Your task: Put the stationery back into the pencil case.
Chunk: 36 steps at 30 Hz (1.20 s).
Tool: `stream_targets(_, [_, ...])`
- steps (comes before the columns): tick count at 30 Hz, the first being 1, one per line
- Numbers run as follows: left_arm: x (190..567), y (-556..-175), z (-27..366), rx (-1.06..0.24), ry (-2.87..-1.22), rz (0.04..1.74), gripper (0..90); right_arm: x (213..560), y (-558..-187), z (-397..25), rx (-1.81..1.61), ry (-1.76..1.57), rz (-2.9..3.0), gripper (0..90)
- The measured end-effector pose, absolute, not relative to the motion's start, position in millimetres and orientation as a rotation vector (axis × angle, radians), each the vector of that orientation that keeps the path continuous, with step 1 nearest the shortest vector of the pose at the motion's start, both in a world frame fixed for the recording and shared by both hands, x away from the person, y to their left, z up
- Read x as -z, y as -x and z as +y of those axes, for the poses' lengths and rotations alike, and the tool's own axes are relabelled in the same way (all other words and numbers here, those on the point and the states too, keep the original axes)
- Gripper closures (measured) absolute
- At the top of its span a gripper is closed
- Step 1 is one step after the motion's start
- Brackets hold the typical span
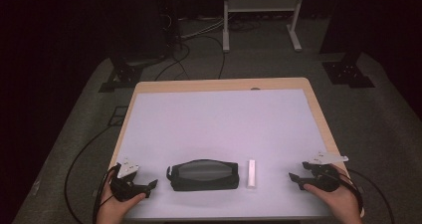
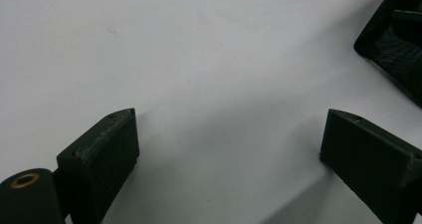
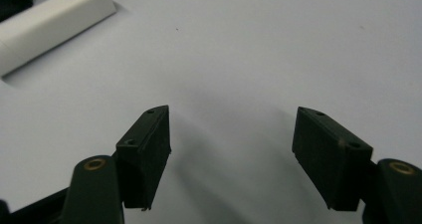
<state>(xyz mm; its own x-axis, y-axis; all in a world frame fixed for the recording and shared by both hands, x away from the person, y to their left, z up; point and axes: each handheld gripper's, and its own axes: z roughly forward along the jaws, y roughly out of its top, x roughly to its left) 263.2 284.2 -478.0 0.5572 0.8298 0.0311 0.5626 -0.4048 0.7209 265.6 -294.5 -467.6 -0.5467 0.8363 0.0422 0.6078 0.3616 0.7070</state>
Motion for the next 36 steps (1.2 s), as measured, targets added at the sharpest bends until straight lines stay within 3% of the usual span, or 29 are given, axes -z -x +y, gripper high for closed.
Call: stream_targets(36, [478,-264,285,-0.51,-2.12,1.114,7.6,446,-280,-203,-1.119,-1.231,2.335,30.4])
